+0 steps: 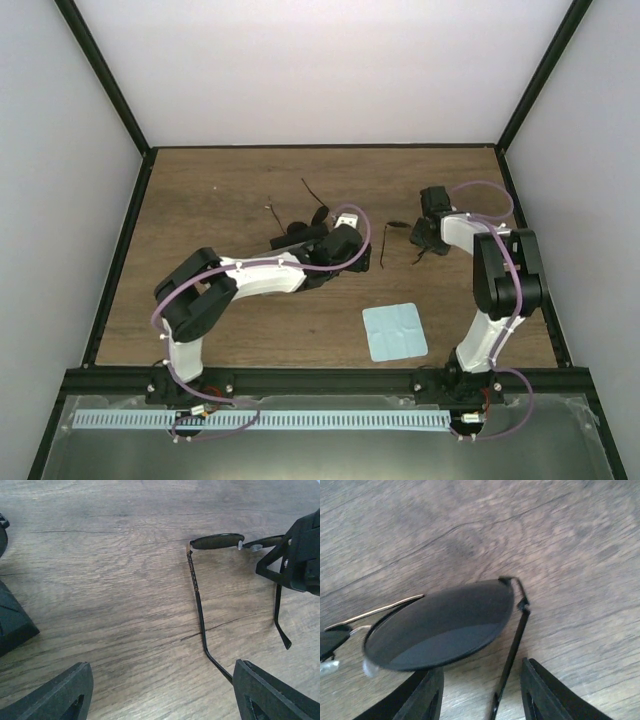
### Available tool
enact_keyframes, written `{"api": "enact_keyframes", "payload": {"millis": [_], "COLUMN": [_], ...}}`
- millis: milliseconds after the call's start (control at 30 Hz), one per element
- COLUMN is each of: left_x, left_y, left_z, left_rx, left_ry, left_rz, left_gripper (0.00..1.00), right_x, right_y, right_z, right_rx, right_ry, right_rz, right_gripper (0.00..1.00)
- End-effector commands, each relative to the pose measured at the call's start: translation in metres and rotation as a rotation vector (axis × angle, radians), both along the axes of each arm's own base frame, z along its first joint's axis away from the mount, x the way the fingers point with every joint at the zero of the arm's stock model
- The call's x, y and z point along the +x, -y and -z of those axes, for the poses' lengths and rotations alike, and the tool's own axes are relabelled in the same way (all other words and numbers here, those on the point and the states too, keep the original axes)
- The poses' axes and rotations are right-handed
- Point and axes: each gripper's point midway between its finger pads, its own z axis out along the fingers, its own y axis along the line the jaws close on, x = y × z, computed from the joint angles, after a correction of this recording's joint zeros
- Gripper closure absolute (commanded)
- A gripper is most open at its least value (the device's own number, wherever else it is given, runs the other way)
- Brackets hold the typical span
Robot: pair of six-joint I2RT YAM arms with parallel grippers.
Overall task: Organize the sunglasses
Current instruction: Fold the sunglasses at the center of the board.
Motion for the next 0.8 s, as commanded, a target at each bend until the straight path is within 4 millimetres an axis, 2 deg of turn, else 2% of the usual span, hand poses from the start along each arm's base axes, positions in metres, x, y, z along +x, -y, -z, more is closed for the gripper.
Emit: {"api": "enact_keyframes", "payload": {"millis": [0, 67, 200, 400, 767], "left_x": [-0.001, -0.003, -0.004, -0.003, 0.001], "left_y": [-0.004, -0.007, -0.011, -0.013, -0.022], "left_z": [-0.025, -0.029, -0.035, -0.035, -0.023], "left_rx": [-0.05, -0.056, -0.062, -0.055, -0.03], "left_ry": [0.035, 0.04, 0.05, 0.056, 0.043], "left_rz": [0.0, -0.001, -0.005, -0.014, -0.048], "left_gripper": [0.22, 0.22, 0.22, 0.23, 0.23], "right_x": [0.008, 0.01, 0.009, 0.008, -0.004], "right_y": [0.009, 0.01, 0.009, 0.008, -0.009], "right_z": [0.009, 0.015, 0.02, 0.009, -0.046], "right_rx": [0.022, 0.032, 0.037, 0.045, 0.126], "right_ry": [-0.027, -0.04, -0.043, -0.006, 0.151], "right_rz": [0.018, 0.023, 0.023, 0.021, -0.039], "right_gripper": [0.57, 0.62, 0.8, 0.99, 0.99]}}
